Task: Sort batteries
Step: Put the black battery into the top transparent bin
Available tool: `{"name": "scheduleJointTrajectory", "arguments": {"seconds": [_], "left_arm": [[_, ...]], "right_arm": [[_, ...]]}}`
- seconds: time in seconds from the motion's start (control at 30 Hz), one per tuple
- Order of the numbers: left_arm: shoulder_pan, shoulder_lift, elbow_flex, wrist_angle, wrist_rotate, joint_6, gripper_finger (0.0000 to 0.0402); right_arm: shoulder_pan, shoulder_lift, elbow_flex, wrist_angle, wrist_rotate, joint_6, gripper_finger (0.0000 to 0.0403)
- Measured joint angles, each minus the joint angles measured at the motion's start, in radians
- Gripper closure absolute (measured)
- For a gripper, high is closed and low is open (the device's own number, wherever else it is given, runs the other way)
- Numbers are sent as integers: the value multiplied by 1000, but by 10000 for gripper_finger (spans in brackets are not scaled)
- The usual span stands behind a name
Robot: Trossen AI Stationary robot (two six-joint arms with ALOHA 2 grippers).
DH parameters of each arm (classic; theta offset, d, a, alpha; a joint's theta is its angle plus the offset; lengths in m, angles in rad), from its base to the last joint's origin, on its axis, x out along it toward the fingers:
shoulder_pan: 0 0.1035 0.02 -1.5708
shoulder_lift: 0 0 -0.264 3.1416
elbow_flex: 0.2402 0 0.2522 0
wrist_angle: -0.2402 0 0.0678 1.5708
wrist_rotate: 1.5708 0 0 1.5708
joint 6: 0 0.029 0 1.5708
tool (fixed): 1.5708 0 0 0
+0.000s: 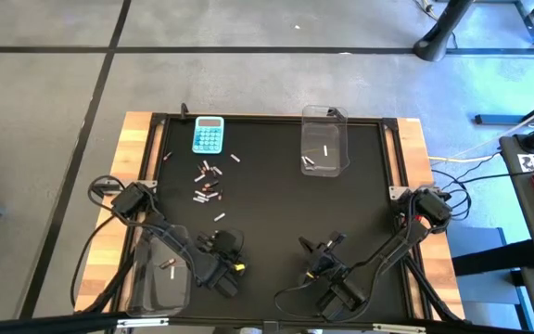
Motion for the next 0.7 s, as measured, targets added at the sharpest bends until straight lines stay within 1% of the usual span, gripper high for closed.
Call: {"name": "scheduleJointTrajectory", "arguments": {"seconds": [0.3,0.5,0.7], "left_arm": [[10,2,0,10,1,75,273],[16,3,0,8,3,110,301],[-5,3,3,-5,1,125,320]], "right_arm": [[0,0,0,1,0,-1,400],[0,0,0,1,0,-1,400],[0,0,0,0,0,-1,400]]}}
